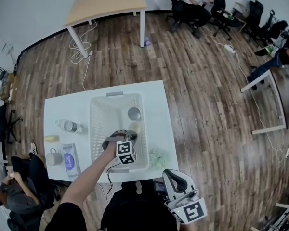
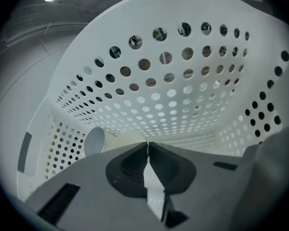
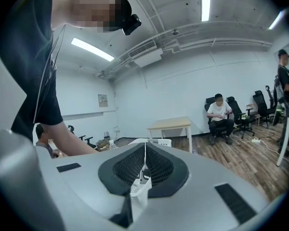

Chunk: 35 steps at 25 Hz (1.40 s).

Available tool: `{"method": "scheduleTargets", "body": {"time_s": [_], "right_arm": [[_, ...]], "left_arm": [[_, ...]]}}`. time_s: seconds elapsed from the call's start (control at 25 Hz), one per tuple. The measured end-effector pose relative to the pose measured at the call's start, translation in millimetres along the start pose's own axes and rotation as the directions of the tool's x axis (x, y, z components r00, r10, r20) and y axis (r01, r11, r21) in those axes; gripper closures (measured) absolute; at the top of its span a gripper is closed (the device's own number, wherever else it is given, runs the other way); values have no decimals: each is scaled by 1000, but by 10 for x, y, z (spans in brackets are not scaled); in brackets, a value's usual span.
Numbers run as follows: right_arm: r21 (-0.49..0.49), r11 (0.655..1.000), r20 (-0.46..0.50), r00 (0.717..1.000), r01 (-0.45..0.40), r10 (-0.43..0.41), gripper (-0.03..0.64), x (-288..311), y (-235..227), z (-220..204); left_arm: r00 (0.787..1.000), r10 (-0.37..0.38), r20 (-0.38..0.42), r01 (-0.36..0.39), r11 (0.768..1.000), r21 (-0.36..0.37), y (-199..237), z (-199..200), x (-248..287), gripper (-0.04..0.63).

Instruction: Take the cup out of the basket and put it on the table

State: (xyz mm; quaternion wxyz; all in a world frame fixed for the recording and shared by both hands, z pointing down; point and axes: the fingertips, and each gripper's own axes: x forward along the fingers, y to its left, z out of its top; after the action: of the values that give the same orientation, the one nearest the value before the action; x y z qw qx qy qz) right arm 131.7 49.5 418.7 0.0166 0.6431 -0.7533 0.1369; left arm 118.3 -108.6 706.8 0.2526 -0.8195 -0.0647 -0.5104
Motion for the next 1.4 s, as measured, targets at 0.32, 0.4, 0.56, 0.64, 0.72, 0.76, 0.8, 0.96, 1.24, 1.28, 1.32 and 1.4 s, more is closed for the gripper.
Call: {"method": "scheduleTargets", "body": {"time_s": [0.32,0.4,0.56,0.64,0.72,0.76,0.8,0.96,1.24,1.28,1.32,1.4], "right_arm": [[0,1000,3,1000,1,-1,591,-16,26,-19],[0,1000,3,1000,1,-1,591,-9,35,-16],[4,1000,19,1000,2,-2,591,5,57,11],[-3,1000,13,1000,-6,7,591,4,81,4],[-7,1000,16,1000,-14,15,591,12,109,19],[-8,1000,17,1000,-17,18,591,17,122,28],[-9,1000,19,1000,-20,21,591,24,138,34],[-17,999,27,999,-38,38,591,67,223,40],[-35,996,44,995,-84,86,591,163,421,100],[-38,995,46,995,-90,92,591,180,449,108],[-41,994,46,994,-97,99,591,198,478,116],[-53,992,43,992,-115,117,591,233,542,123]], "left_arm": [[1000,28,7,-28,999,-15,58,-1,-66,578],[999,40,15,-40,999,-29,95,10,-109,578],[998,56,31,-54,997,-59,141,31,-201,578],[997,67,38,-64,996,-66,158,44,-258,578],[996,82,46,-79,994,-70,186,69,-341,578],[994,92,53,-88,993,-74,201,89,-391,578],[993,102,61,-97,992,-79,218,113,-448,578],[983,152,106,-140,984,-111,302,206,-737,578],[960,238,147,-227,970,-88,381,335,-1324,578],[956,252,147,-243,967,-80,390,342,-1415,578],[952,270,145,-263,962,-68,404,343,-1509,578],[940,312,135,-308,950,-48,430,320,-1704,578]]}}
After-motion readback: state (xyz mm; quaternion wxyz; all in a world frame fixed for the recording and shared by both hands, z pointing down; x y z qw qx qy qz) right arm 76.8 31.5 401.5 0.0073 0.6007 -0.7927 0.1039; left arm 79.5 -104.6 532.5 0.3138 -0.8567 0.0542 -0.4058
